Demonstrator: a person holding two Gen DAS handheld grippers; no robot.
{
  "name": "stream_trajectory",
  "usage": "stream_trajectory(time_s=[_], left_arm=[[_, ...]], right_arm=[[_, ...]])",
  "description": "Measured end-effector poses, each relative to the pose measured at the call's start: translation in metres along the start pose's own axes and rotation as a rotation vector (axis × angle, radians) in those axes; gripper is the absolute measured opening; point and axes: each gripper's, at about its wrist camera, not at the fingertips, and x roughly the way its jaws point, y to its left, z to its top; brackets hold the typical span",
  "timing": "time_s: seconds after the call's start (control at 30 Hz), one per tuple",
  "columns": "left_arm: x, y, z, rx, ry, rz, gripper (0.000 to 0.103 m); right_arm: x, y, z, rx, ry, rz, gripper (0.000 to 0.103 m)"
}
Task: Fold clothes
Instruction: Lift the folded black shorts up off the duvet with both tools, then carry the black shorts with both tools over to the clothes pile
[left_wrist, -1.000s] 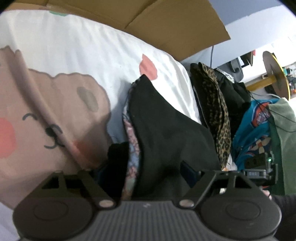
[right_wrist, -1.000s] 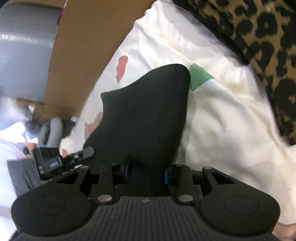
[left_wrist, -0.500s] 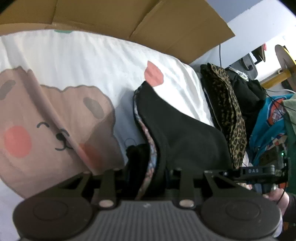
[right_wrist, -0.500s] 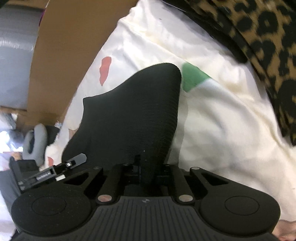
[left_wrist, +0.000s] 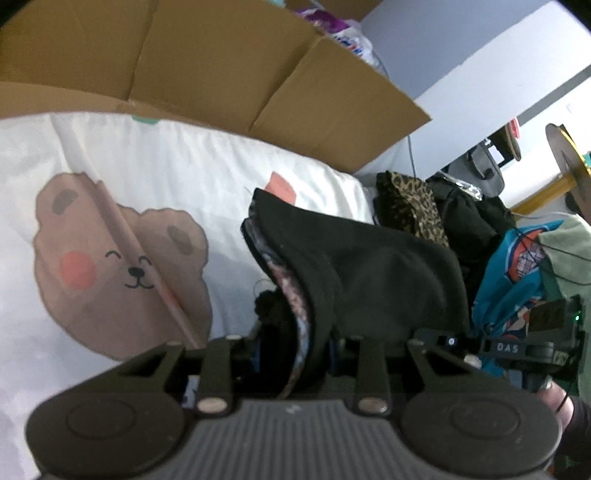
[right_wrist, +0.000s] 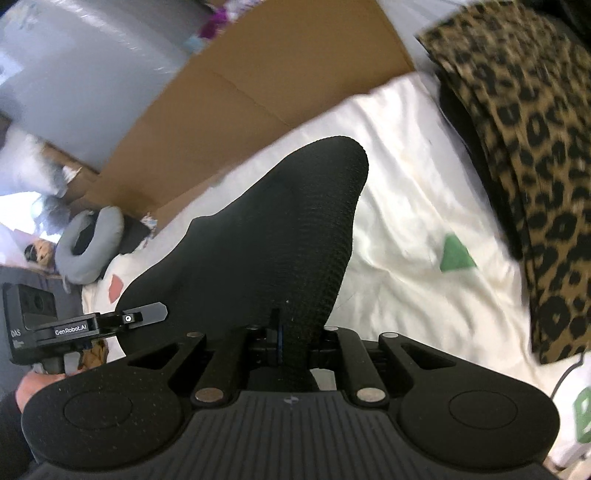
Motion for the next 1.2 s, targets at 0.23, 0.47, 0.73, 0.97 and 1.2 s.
stream_trajectory(time_s=[0.23, 0.47, 0.73, 0.97, 1.2], left_arm=[[-0.042, -0.037, 0.0, -0.018, -0.045, 0.028, 0.032], [-0.088, -0.084, 0.014, -0.007, -0.091, 0.073, 0.033], [-0.138, -0.145, 0.034, 0.028, -0.167, 0.117, 0.033], [-0.17, -0.199, 0.051, 0.031, -0.237, 0.146, 0.033], [-0.201, -0.252, 0.071, 0.023, -0.301, 0.144, 0.033]], right_arm=[[-0.053, 0.036, 0.017, -0.118, -0.049, -0.001, 0.008], [-0.111, 0.071, 0.038, -0.179, -0.123, 0.011, 0.008], [-0.172, 0.112, 0.067, -0.258, -0.188, 0.027, 0.008], [-0.229, 0.138, 0.1, -0.29, -0.245, 0.033, 0.008], [-0.286, 0.162, 0.14, -0.326, -0.293, 0.042, 0.008]])
